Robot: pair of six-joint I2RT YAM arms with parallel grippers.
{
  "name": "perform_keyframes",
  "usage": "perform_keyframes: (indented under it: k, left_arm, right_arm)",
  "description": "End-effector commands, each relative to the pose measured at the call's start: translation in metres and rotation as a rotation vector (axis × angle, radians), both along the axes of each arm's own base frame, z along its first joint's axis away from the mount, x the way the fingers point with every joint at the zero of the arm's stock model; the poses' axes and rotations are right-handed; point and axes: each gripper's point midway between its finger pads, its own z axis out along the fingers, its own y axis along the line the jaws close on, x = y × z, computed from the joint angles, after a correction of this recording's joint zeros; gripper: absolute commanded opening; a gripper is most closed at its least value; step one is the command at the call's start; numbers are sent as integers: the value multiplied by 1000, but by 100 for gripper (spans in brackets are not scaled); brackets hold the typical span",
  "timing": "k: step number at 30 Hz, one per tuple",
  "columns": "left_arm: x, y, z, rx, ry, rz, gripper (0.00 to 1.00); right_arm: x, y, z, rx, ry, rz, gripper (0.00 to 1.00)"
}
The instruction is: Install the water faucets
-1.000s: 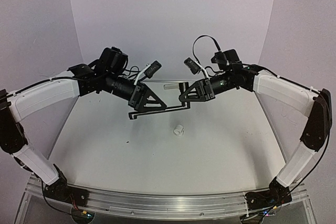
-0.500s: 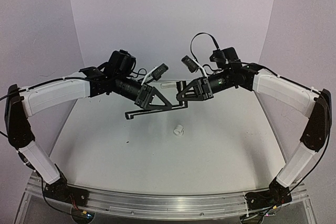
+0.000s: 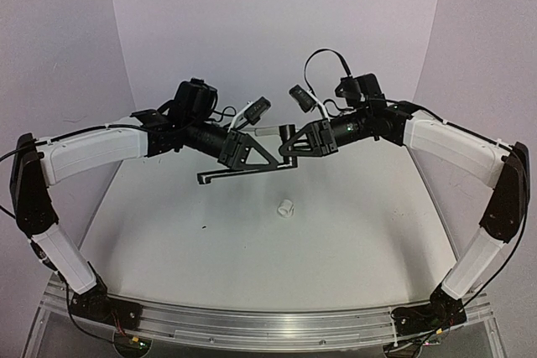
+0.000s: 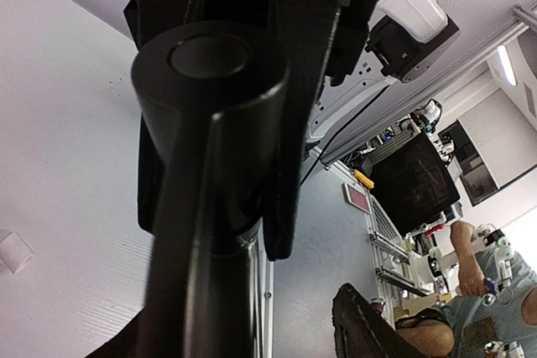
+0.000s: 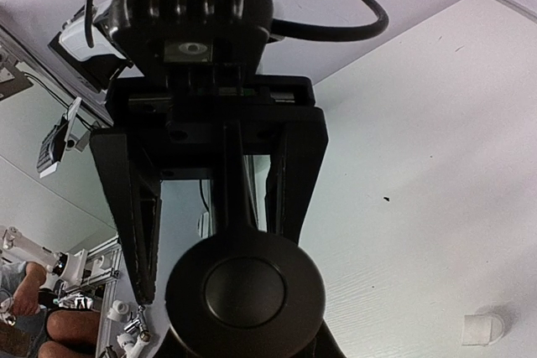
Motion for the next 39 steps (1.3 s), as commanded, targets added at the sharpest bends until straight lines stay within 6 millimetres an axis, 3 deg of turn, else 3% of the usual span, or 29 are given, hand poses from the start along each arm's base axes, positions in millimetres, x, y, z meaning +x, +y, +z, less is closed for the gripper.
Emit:
perform_keyframes:
  k: [1,8,20,33,39]
  left_arm:
    - [-3,-2,-4,-4,14,-24,57]
    - [-7,5,-2,-10,-2,-9,51]
    - [-6,21,-3,24,-58,41,55]
    - [-1,14,-7,64,-82,-6,58]
    - [-1,10,-8,56,-77,-24,54]
  right_arm:
    - [-7,-1,59,144,-147,25,0]
    - [-6,-1,59,141,-150,16,0]
    - [-11,-4,64,148,-152,21,0]
    - [-18,-3,64,163,-126,70,0]
    - [-18,-2,63,162,-125,70,0]
